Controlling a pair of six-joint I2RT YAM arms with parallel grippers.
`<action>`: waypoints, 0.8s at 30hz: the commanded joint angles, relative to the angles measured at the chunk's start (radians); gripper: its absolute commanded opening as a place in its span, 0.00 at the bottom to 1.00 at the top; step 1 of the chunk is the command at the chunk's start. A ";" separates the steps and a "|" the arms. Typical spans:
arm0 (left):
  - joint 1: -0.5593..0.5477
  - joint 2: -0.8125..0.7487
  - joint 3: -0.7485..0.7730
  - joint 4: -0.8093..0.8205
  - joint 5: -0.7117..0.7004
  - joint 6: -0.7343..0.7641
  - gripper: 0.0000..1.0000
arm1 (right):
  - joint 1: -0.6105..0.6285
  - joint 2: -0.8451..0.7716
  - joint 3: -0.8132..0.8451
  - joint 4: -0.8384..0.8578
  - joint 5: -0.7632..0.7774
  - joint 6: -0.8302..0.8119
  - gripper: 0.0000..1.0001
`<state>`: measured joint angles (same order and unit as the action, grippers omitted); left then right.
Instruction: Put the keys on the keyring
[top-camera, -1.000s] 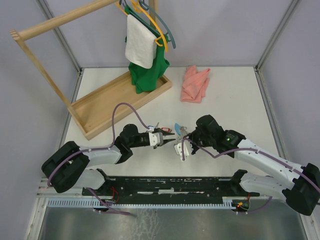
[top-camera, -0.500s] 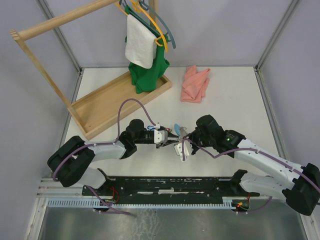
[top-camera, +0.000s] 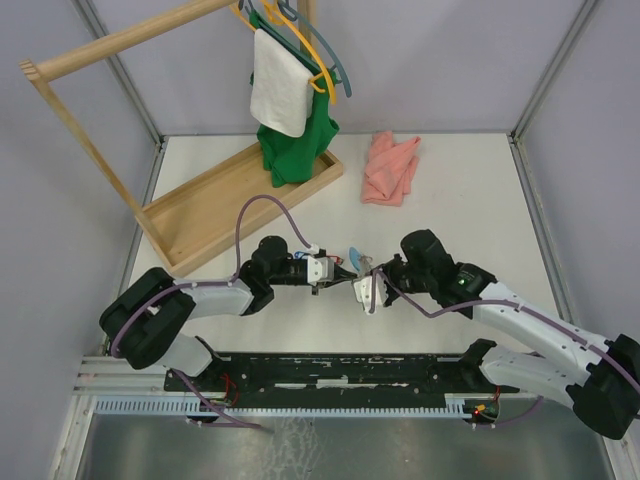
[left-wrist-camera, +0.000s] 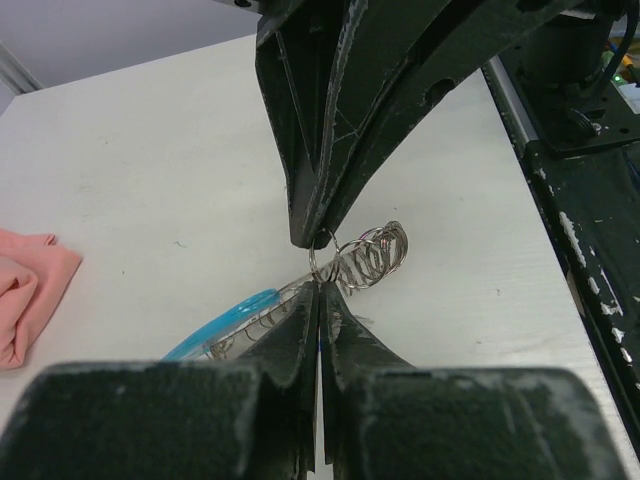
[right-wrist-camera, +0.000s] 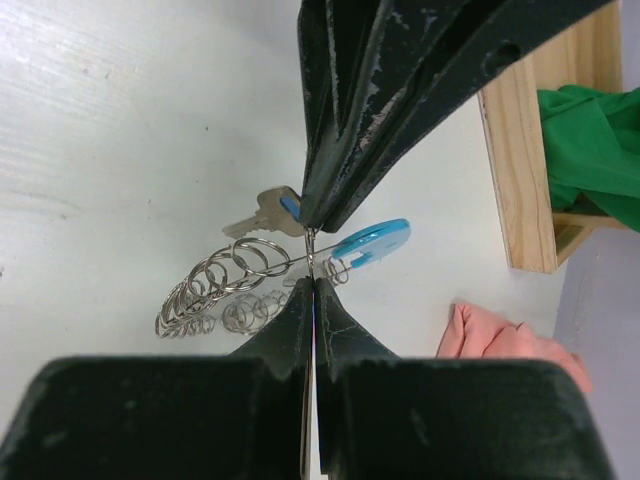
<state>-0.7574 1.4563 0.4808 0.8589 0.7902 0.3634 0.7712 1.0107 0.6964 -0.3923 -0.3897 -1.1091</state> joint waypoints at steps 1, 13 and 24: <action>0.021 0.026 -0.010 0.092 0.041 -0.065 0.03 | -0.037 -0.045 -0.028 0.181 -0.120 0.131 0.01; 0.049 0.058 -0.010 0.240 0.086 -0.256 0.03 | -0.107 -0.039 -0.124 0.390 -0.223 0.316 0.01; 0.048 0.039 0.026 0.154 0.081 -0.273 0.03 | -0.108 -0.011 -0.072 0.249 -0.235 0.193 0.23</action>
<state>-0.7082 1.5242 0.4675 1.0008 0.8490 0.1291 0.6647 0.9985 0.5663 -0.1387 -0.5842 -0.8776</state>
